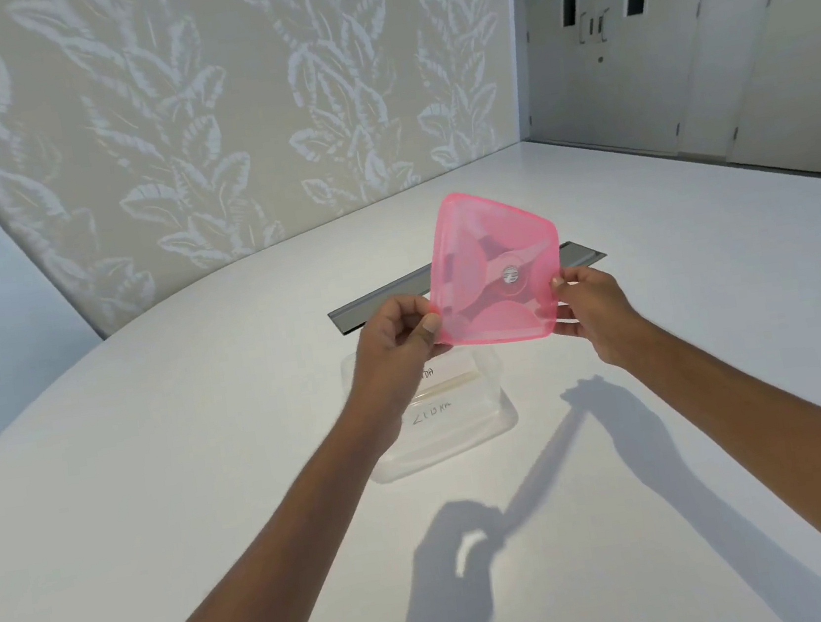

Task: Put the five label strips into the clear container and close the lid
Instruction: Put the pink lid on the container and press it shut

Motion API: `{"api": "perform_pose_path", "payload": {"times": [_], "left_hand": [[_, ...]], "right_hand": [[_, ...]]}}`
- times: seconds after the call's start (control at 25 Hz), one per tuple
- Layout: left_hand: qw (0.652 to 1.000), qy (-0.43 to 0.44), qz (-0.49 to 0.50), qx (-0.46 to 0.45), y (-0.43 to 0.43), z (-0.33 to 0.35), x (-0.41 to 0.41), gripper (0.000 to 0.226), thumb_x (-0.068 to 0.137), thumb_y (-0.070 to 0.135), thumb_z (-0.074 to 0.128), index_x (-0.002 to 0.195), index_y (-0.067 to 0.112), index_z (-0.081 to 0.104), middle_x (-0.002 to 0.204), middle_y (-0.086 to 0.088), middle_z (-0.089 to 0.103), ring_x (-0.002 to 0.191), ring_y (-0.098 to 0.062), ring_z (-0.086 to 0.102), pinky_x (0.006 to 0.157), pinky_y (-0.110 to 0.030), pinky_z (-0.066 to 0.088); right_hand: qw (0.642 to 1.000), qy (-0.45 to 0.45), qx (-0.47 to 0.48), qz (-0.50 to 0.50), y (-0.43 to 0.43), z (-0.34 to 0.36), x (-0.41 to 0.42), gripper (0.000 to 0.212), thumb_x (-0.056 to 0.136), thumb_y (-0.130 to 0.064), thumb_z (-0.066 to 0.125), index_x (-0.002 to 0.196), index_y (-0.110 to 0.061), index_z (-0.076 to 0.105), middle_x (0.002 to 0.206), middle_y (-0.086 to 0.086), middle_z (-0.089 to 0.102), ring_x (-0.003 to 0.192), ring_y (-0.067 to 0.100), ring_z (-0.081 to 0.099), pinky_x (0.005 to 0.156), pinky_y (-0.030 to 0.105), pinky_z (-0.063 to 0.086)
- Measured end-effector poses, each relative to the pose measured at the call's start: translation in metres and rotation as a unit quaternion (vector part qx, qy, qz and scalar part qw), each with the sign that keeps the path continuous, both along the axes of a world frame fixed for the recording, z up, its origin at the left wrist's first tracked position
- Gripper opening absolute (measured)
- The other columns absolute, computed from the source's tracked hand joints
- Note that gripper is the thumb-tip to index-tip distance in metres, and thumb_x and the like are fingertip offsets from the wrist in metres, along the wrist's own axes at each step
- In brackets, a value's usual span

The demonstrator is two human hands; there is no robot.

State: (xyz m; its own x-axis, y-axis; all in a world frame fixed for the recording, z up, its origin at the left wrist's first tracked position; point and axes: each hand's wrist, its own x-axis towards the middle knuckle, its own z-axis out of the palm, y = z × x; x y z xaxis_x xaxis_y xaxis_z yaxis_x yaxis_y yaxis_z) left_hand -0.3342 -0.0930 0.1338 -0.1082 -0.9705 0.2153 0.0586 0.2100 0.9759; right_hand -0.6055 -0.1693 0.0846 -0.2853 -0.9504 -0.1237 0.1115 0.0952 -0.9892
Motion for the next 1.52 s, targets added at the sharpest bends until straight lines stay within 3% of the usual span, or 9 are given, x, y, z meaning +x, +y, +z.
{"api": "perform_pose_path", "payload": {"times": [0.12, 0.32, 0.44, 0.68, 0.84, 1.12, 1.36, 1.52], "left_hand": [[0.996, -0.020, 0.088, 0.010, -0.002, -0.011, 0.031, 0.008, 0.101, 0.008, 0.066, 0.105, 0.001, 0.067, 0.094, -0.018, 0.072, 0.084, -0.022, 0.069, 0.089, -0.044, 0.064], [0.977, -0.079, 0.178, 0.083, -0.006, -0.035, 0.074, 0.012, 0.094, 0.016, 0.074, 0.093, 0.005, 0.075, 0.081, -0.013, 0.076, 0.070, -0.019, 0.070, 0.075, -0.039, 0.067], [0.965, -0.092, 0.212, 0.128, -0.009, -0.052, 0.090, 0.017, 0.092, 0.019, 0.078, 0.087, 0.003, 0.076, 0.085, -0.019, 0.078, 0.065, -0.019, 0.070, 0.074, -0.040, 0.068], [0.940, -0.115, 0.264, 0.182, -0.016, -0.080, 0.104, 0.021, 0.091, 0.022, 0.079, 0.079, 0.005, 0.075, 0.065, -0.005, 0.073, 0.057, -0.017, 0.068, 0.076, -0.042, 0.068], [0.933, -0.130, 0.279, 0.188, -0.021, -0.091, 0.107, 0.022, 0.091, 0.024, 0.079, 0.079, 0.005, 0.076, 0.066, -0.005, 0.074, 0.056, -0.018, 0.069, 0.078, -0.043, 0.067], [0.931, -0.132, 0.279, 0.193, -0.029, -0.101, 0.110, 0.024, 0.090, 0.026, 0.080, 0.081, 0.004, 0.075, 0.069, -0.006, 0.074, 0.057, -0.018, 0.068, 0.078, -0.041, 0.067], [0.932, -0.105, 0.271, 0.218, -0.031, -0.111, 0.110, 0.026, 0.091, 0.028, 0.080, 0.085, 0.004, 0.075, 0.077, -0.011, 0.076, 0.064, -0.021, 0.071, 0.072, -0.037, 0.068], [0.933, -0.083, 0.261, 0.233, -0.031, -0.112, 0.110, 0.030, 0.090, 0.030, 0.082, 0.088, 0.001, 0.073, 0.080, -0.012, 0.076, 0.068, -0.023, 0.073, 0.069, -0.039, 0.068]], "right_hand": [[0.999, 0.035, 0.008, -0.001, -0.008, -0.002, 0.009, 0.009, 0.102, -0.013, 0.060, 0.100, -0.017, 0.067, 0.095, 0.007, 0.076, 0.076, 0.024, 0.074, 0.067, 0.036, 0.060], [0.994, 0.091, 0.038, 0.040, -0.026, -0.013, 0.024, 0.003, 0.093, -0.009, 0.074, 0.092, -0.010, 0.077, 0.086, 0.010, 0.074, 0.064, 0.020, 0.067, 0.058, 0.031, 0.060], [0.990, 0.122, 0.056, 0.054, -0.036, -0.020, 0.040, 0.008, 0.089, -0.002, 0.074, 0.087, -0.009, 0.078, 0.083, 0.012, 0.072, 0.062, 0.021, 0.064, 0.063, 0.033, 0.061], [0.981, 0.166, 0.077, 0.068, -0.042, -0.035, 0.062, 0.006, 0.089, -0.006, 0.077, 0.094, -0.003, 0.078, 0.086, 0.012, 0.073, 0.066, 0.020, 0.064, 0.057, 0.029, 0.058], [0.977, 0.182, 0.079, 0.077, -0.043, -0.037, 0.065, 0.006, 0.091, -0.009, 0.077, 0.094, -0.005, 0.079, 0.086, 0.011, 0.073, 0.067, 0.018, 0.064, 0.052, 0.026, 0.054], [0.974, 0.201, 0.066, 0.083, -0.047, -0.038, 0.066, 0.010, 0.091, -0.013, 0.077, 0.097, -0.006, 0.080, 0.084, 0.008, 0.073, 0.067, 0.016, 0.063, 0.056, 0.025, 0.054], [0.971, 0.215, 0.064, 0.081, -0.049, -0.043, 0.070, 0.015, 0.090, -0.015, 0.078, 0.102, -0.007, 0.081, 0.097, 0.011, 0.078, 0.075, 0.020, 0.067, 0.063, 0.028, 0.056], [0.963, 0.241, 0.084, 0.084, -0.049, -0.044, 0.066, 0.012, 0.087, -0.017, 0.080, 0.094, -0.008, 0.080, 0.095, 0.010, 0.078, 0.074, 0.020, 0.067, 0.060, 0.028, 0.055]]}}
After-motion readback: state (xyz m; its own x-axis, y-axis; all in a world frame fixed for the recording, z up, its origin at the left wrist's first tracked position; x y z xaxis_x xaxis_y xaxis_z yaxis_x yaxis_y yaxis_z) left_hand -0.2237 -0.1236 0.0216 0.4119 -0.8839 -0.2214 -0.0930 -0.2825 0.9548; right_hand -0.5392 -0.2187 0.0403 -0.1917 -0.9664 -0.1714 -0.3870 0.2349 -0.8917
